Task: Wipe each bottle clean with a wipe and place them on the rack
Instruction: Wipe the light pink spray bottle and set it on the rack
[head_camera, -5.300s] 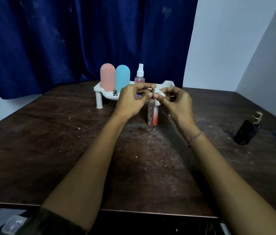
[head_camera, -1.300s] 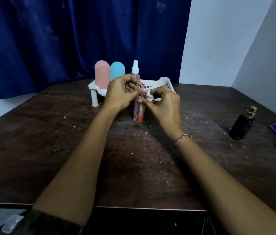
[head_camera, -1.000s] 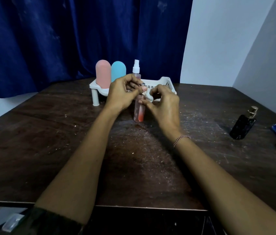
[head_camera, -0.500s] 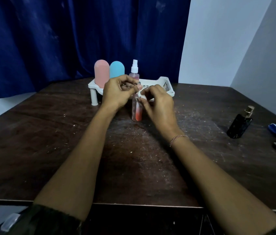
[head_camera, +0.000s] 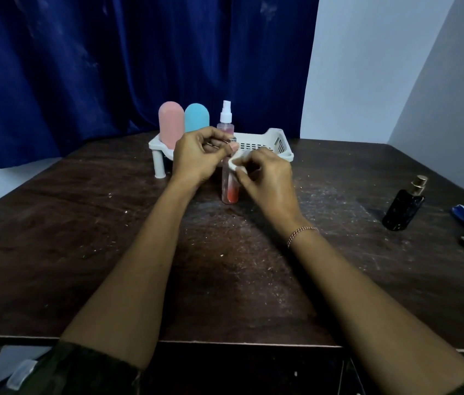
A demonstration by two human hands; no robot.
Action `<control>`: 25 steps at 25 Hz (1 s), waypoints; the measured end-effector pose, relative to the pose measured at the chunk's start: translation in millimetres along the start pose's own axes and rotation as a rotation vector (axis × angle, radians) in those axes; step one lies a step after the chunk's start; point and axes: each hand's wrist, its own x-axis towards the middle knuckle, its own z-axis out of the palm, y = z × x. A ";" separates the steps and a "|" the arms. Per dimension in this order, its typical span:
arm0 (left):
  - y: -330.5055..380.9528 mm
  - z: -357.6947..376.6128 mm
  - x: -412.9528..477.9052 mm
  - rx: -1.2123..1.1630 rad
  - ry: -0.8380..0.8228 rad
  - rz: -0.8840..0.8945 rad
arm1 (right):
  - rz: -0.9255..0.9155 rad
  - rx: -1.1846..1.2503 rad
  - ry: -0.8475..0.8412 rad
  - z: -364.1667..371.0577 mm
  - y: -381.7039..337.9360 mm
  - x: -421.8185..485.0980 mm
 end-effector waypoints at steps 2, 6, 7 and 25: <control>-2.5 -1.8 1.0 -0.041 0.009 -0.020 | -0.016 -0.051 -0.077 3.2 0.0 -1.0; -4.4 -1.7 1.8 -0.033 -0.027 -0.005 | -0.046 -0.054 0.012 2.3 -0.8 1.2; -4.9 -2.2 2.4 -0.042 -0.033 -0.001 | -0.044 -0.047 0.001 3.1 -0.3 1.5; -7.7 -6.1 0.8 -0.109 -0.086 0.090 | -0.058 -0.045 -0.021 10.2 -4.9 4.1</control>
